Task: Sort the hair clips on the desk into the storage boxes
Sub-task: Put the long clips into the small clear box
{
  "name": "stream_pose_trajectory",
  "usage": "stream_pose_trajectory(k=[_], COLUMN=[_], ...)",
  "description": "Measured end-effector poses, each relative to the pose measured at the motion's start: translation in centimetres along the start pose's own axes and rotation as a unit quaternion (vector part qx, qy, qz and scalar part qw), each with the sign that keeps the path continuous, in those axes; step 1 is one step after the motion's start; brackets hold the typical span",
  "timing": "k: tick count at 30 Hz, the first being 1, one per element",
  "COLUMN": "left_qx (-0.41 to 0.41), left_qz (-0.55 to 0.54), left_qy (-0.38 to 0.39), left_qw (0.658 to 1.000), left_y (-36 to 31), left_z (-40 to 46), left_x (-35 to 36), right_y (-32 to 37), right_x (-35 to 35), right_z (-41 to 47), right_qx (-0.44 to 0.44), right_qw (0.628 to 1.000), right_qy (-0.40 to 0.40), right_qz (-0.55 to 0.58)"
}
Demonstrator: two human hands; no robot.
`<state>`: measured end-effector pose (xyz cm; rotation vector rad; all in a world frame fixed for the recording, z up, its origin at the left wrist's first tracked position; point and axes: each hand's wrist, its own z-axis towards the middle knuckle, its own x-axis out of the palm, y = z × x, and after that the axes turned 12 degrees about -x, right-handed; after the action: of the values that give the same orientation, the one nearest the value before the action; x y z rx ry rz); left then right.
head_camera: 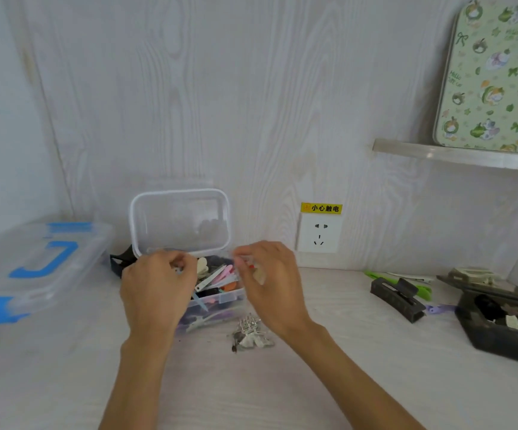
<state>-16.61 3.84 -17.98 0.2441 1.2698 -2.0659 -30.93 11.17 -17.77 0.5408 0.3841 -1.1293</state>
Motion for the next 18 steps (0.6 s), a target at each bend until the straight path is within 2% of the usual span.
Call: stream_pose_trajectory(k=[2, 4, 8, 11, 13, 15, 17, 18], left_qx=[-0.012, -0.010, 0.032, 0.079, 0.115, 0.145, 0.186, 0.208], left_qz=[-0.023, -0.042, -0.059, -0.046, -0.059, -0.083, -0.109, -0.112], left_qy=[-0.019, -0.031, -0.058, -0.073, -0.070, -0.042, 0.042, 0.097], left_qw=[0.999, 0.999, 0.996, 0.993, 0.989, 0.985, 0.976, 0.967], left_y=[0.1, 0.0, -0.4, -1.6, -3.5, -6.0, -9.4, -11.0], left_z=[0.1, 0.2, -0.1, -0.7, -1.7, -3.2, -5.4, -6.7], left_x=[0.0, 0.0, -0.2, -0.4, 0.0, 0.9, 2.9, 4.2], right_y=[0.7, 0.5, -0.5, -3.9, -7.2, -9.8, -11.4, -11.8], right_x=[1.4, 1.8, -1.2, -5.4, -8.8, -11.2, -12.8, -13.1], right_z=[0.3, -0.1, -1.3, -3.3, -5.2, -6.8, -8.1, -8.5], right_qx=[-0.010, 0.006, -0.011, 0.022, 0.121, 0.246, 0.322, 0.333], right_qw=[0.994, 0.988, 0.998, 0.992, 0.961, 0.896, 0.854, 0.855], right_qy=[0.104, 0.155, 0.065, 0.052, 0.119, 0.210, 0.249, 0.255], right_qz=[-0.010, 0.014, 0.014, -0.110, -0.219, -0.306, -0.325, -0.306])
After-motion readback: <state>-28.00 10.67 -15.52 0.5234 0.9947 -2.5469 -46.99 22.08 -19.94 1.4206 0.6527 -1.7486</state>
